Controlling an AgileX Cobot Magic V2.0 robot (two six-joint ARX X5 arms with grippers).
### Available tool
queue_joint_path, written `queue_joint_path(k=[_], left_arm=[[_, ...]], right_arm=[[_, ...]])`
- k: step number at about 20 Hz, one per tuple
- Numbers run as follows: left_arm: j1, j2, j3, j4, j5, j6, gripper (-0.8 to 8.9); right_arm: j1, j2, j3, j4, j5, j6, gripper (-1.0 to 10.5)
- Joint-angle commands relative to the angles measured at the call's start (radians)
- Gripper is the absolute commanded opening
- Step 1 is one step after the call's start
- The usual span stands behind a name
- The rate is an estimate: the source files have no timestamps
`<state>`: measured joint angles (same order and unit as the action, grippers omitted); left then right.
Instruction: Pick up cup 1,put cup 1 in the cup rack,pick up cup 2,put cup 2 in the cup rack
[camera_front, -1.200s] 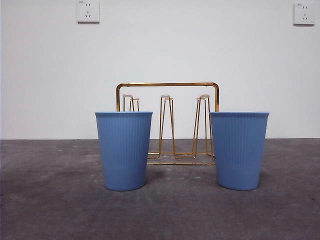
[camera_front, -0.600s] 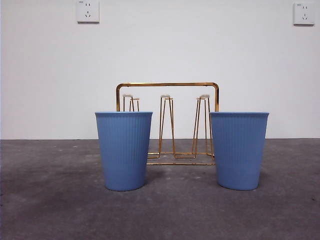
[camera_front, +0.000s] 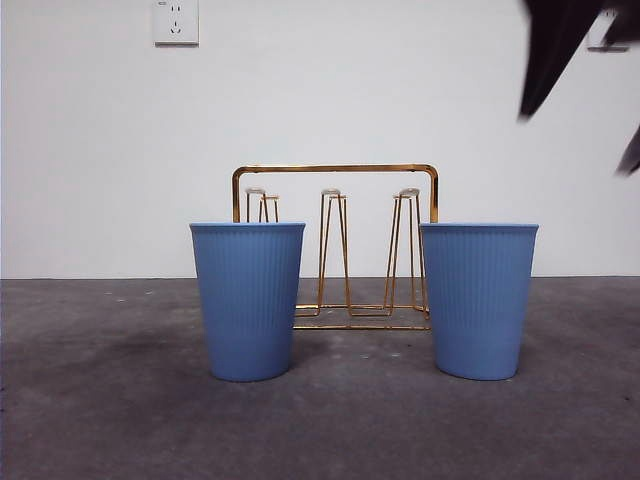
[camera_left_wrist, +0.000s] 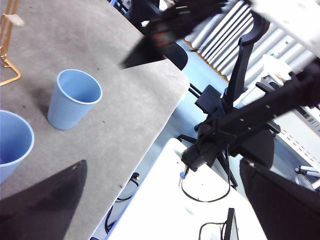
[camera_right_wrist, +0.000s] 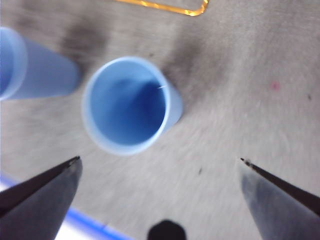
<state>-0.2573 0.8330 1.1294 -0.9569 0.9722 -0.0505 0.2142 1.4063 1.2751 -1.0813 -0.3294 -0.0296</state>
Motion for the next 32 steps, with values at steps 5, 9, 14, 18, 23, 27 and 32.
queue_joint_path(k=[5,9,14,18,23,27,32], left_arm=[[-0.016,0.024,0.001,0.010,0.004,-0.010,6.56],[-0.026,0.025,0.001,0.020,0.004,-0.034,6.56],[-0.026,0.025,0.001,0.066,0.004,-0.087,6.56],[-0.026,0.036,0.001,0.139,0.005,-0.147,6.56],[-0.046,0.053,0.001,0.271,0.004,-0.246,6.56],[-0.102,0.086,0.001,0.531,0.003,-0.424,6.56],[-0.270,0.175,0.001,0.960,-0.072,-0.646,6.56]], right_arm=[[0.115,0.181,-0.002,0.124,0.179,0.058,4.7],[0.134,0.259,-0.002,0.169,0.196,0.091,3.3],[0.135,0.285,-0.002,0.204,0.188,0.096,-0.1],[0.135,0.285,-0.002,0.204,0.185,0.071,-0.1],[0.134,0.177,-0.002,0.157,0.164,0.043,-0.1],[0.133,-0.111,0.024,0.156,0.135,0.056,-0.1],[0.134,-0.504,0.148,0.280,0.135,0.110,-0.1]])
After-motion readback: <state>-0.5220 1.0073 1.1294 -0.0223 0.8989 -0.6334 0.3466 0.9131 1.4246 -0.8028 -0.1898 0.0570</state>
